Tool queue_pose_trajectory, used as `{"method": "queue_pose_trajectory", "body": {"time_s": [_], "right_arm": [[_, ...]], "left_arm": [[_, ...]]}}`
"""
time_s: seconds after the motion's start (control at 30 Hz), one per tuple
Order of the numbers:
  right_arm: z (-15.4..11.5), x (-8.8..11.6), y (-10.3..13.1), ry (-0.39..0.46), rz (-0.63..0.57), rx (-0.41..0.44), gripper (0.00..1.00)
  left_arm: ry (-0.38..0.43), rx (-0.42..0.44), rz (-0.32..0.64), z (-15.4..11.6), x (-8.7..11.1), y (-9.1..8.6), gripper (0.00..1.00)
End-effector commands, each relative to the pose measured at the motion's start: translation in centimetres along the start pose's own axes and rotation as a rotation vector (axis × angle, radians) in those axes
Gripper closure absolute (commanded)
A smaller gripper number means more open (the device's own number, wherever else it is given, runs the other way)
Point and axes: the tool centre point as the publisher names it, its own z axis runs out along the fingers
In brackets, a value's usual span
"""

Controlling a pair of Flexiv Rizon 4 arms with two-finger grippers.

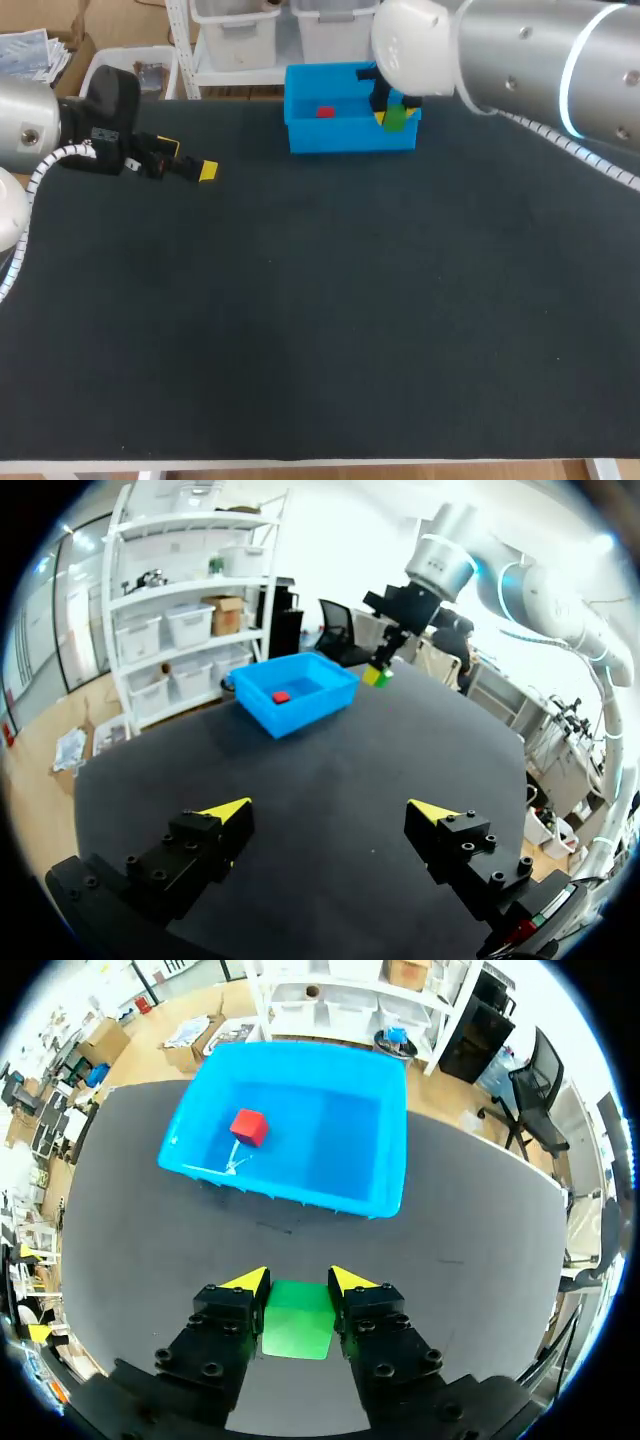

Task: Use the left arm to pick the red cube and place it into the blue plastic box first, then use the right arm to grasp the green cube and put it into the same blue plastic box after the first action is fully finished.

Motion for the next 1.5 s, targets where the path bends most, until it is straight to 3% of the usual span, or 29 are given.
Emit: {"method": "queue_pose_trajectory", "body": {"time_s": [0.03,0.67,0.97,1.5], "right_arm": [[-1.0,1.4,0.2,-0.106,-0.018,-0.012,1.0],[-1.0,1.4,0.2,-0.106,-0.018,-0.012,1.0],[-0.3,-1.4,-0.2,-0.137,0.006,0.015,1.0],[2.2,-8.5,-1.2,-0.188,-0.004,0.014,1.0]], "left_arm": [[-0.013,0.005,0.003,0.0,0.3,0.1,0.0],[-0.013,0.005,0.003,0.0,0.3,0.1,0.0],[-0.013,0.005,0.003,0.0,0.3,0.1,0.0],[-0.013,0.005,0.003,0.0,0.3,0.1,0.0]]}}
